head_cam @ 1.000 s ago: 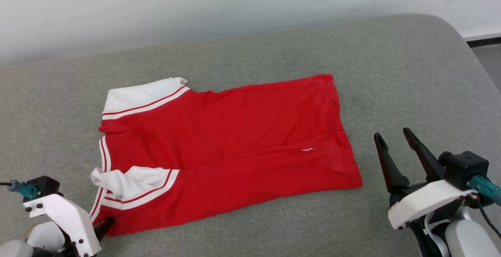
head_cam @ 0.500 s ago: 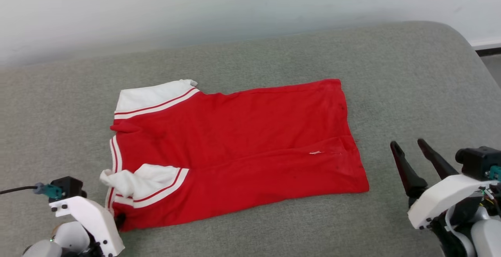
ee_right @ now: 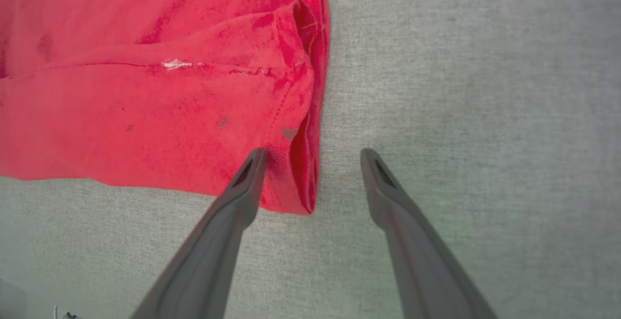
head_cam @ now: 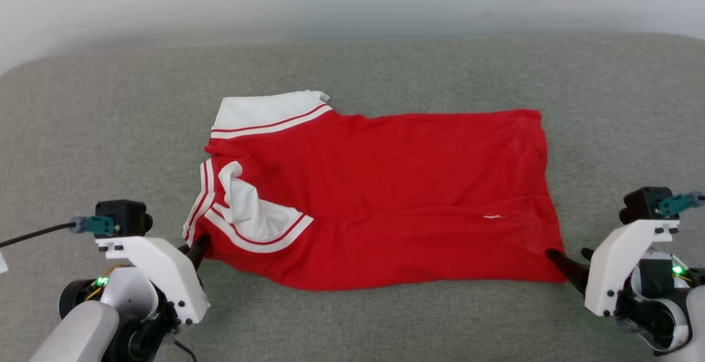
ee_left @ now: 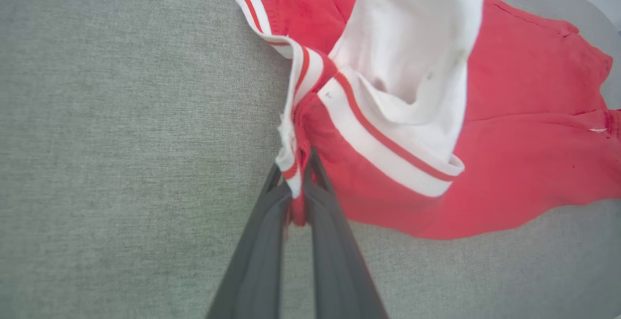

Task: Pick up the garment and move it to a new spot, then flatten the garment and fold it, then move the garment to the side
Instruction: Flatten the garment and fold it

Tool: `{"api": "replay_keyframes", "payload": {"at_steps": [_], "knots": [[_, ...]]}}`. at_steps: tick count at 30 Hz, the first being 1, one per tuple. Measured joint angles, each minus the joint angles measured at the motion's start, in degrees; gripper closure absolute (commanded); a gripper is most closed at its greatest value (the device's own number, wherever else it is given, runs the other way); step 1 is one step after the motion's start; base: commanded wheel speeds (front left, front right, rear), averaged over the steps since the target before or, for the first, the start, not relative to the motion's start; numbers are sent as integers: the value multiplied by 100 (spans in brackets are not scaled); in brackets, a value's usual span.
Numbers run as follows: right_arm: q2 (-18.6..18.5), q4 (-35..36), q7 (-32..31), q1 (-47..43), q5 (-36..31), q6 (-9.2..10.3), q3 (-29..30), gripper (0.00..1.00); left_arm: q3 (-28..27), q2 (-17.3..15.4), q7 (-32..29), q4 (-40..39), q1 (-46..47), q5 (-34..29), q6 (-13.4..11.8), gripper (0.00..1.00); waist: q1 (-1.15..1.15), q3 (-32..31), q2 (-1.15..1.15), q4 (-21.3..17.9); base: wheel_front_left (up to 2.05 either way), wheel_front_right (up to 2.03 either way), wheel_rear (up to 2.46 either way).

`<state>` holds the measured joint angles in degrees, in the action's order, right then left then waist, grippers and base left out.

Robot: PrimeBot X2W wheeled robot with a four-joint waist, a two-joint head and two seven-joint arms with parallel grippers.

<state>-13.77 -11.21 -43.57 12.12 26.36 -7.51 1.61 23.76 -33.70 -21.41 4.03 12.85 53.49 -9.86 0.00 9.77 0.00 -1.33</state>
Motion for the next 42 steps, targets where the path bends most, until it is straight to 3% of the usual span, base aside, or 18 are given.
{"api": "replay_keyframes", "payload": {"at_steps": [9, 10, 11, 27, 39, 40, 41, 42], "knots": [[349, -504, -487, 393, -52, 0, 119, 0, 83, 164, 92, -176, 149, -54, -12, 100, 0, 399, 0, 333, 0, 0, 0], [338, -530, -512, 424, -54, 0, 109, 66, 89, 174, 94, -165, 149, -54, 5, 100, 0, 415, 0, 349, 0, 0, 0], [339, -550, -510, 437, -23, 1, 116, 100, 91, 183, 103, -148, 149, -51, 10, 100, 0, 424, 0, 358, 0, 0, 0], [121, -337, -232, 297, 516, 1, -292, 100, 19, 190, 272, -81, -325, 135, -34, 100, 0, -259, 0, 221, 0, 0, 0], [75, 158, -312, -820, 573, 1, -198, 100, -194, -16, 344, -454, -1599, 434, -457, 100, -1, -1052, 0, 100, 0, 0, 0], [119, 168, -235, -1007, 535, 1, -226, 76, -148, -8, 247, -454, -1788, 499, -499, 100, -1, -1086, 0, 41, 0, 0, 0], [129, 146, -153, -1032, 506, 1, -233, 27, -166, 45, 287, -449, -1814, 565, -493, 94, 0, -1084, 0, 30, 0, 0, 0], [127, 114, -74, -1040, 480, 1, -249, 0, -179, 109, 343, -420, -1812, 586, -491, 59, -1, -1078, 0, 23, 0, 0, 0]]}}
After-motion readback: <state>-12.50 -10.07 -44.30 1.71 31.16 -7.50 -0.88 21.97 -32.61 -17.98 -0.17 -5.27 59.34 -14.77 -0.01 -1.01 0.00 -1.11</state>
